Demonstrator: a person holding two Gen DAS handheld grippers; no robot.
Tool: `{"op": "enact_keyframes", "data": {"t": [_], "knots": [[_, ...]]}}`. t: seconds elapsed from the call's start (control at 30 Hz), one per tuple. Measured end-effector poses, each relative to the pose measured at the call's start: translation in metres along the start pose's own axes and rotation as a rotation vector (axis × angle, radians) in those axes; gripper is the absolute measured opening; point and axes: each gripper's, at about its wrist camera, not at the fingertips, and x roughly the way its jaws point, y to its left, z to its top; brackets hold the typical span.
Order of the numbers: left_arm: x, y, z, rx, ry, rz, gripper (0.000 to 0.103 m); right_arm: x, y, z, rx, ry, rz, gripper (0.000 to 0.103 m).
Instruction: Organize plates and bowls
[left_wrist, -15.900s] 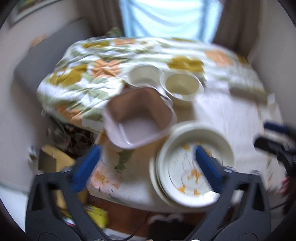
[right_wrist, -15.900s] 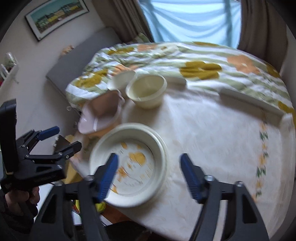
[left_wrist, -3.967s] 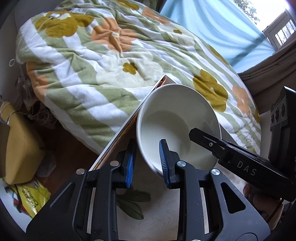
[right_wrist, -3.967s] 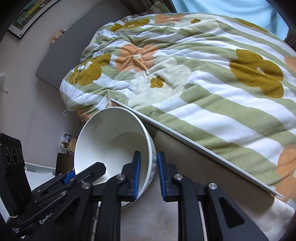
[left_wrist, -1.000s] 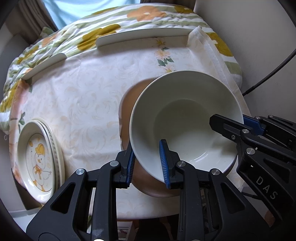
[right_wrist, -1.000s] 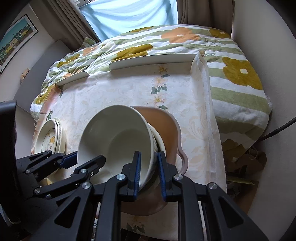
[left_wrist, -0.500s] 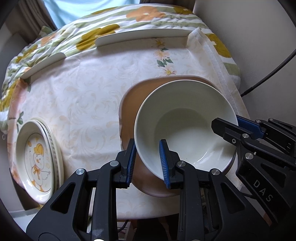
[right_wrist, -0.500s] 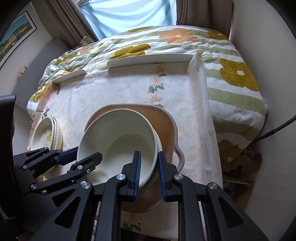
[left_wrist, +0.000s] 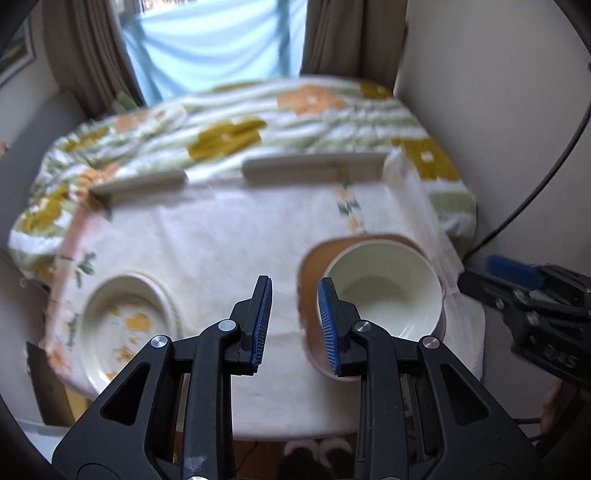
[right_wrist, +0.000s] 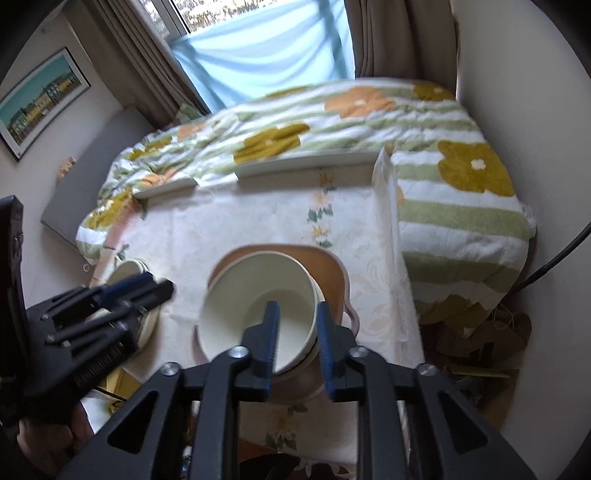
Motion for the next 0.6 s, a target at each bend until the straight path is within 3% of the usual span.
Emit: {"op": "enact_keyframes", "data": {"t": [0.03, 0.07, 0.13, 0.17, 0.2, 0.27, 0.3, 0.37, 0.43, 0.6], "knots": [[-0.007, 0.002, -0.001, 0.0, -0.018, -0.006, 0.024, -0.011, 0.002, -0.002, 0.002, -0.032, 0.0, 0.076], [-0.015, 0.005, -0.003, 0.002, -0.035, -0.014, 0.028, -0.018, 0.002, -0.004, 0.008, -0.057, 0.001, 0.088], [-0.026, 0.01, -0.006, 0.006, -0.059, -0.011, 0.07, -0.033, 0.004, -0.01, 0.02, -0.106, 0.002, 0.088], [-0.032, 0.012, -0.009, 0.003, -0.084, -0.008, 0.1, -0.037, 0.005, -0.011, 0.021, -0.116, -0.002, 0.088], [-0.041, 0.016, -0.013, 0.0, -0.136, -0.011, 0.103, -0.041, 0.006, -0.014, 0.021, -0.126, -0.009, 0.088], [-0.049, 0.018, -0.016, 0.018, -0.16, -0.005, 0.103, -0.047, 0.009, -0.018, 0.016, -0.153, -0.023, 0.088], [-0.05, 0.018, -0.017, 0.037, -0.148, 0.004, 0.103, -0.048, 0.01, -0.019, 0.015, -0.162, -0.029, 0.089], [-0.049, 0.019, -0.02, 0.062, -0.136, 0.009, 0.103, -0.052, 0.011, -0.024, 0.007, -0.184, -0.053, 0.101], [-0.042, 0.022, -0.023, 0.082, -0.086, 0.021, 0.103, -0.053, 0.011, -0.026, -0.011, -0.195, -0.077, 0.102], [-0.021, 0.032, -0.024, 0.094, 0.012, -0.002, 0.103, -0.039, 0.002, -0.027, -0.036, -0.048, -0.145, 0.102]]}}
